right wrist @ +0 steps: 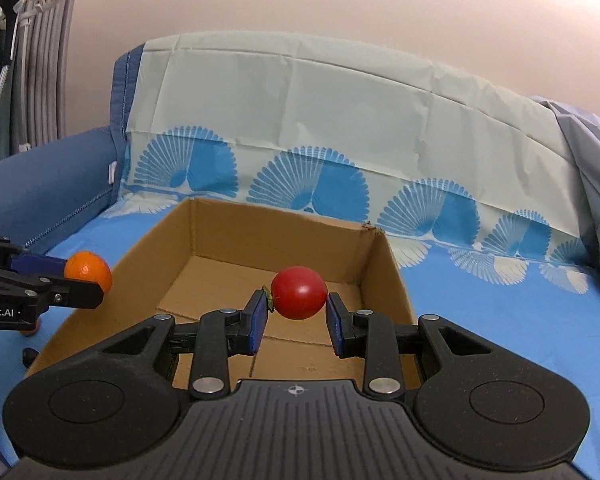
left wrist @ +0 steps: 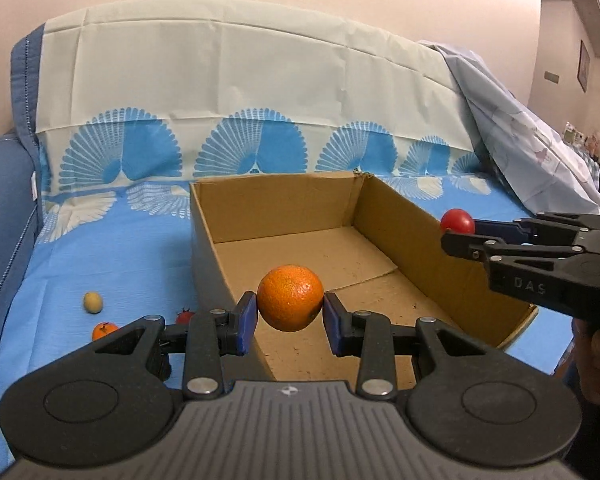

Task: Organize fruits
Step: 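Carry the mandarin and tomato over the box with both tools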

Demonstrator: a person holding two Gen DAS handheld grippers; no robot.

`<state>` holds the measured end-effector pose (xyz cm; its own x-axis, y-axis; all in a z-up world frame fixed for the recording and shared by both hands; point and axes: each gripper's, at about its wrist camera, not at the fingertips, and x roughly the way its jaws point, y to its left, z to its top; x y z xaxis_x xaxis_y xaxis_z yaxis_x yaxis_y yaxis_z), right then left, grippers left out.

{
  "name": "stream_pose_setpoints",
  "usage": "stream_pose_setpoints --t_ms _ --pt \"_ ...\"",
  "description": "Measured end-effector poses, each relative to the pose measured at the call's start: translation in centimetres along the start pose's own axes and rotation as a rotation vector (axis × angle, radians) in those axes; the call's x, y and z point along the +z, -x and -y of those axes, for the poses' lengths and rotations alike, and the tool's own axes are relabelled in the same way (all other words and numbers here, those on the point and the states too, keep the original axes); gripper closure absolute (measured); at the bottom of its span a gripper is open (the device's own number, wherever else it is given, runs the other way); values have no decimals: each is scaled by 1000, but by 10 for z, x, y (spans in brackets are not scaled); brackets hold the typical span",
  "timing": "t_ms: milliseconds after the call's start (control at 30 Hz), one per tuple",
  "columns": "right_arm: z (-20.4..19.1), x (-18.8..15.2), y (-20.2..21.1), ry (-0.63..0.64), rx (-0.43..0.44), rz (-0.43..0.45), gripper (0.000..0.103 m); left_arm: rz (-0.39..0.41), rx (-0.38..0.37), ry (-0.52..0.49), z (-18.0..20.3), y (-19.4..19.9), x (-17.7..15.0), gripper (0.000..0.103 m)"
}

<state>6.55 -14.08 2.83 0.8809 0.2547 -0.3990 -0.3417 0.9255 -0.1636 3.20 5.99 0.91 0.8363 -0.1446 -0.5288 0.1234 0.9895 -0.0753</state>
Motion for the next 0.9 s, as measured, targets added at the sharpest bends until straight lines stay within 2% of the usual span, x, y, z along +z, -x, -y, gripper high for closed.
stream_pose_setpoints --t_ms 333,900 --pt "-8 -3 -20 31 -41 -72 70 -36 -19 -54 11 -13 -7 63" --pt "-6 -2 -26 30 -41 -91 70 -56 -27 -75 22 -31 -11 63"
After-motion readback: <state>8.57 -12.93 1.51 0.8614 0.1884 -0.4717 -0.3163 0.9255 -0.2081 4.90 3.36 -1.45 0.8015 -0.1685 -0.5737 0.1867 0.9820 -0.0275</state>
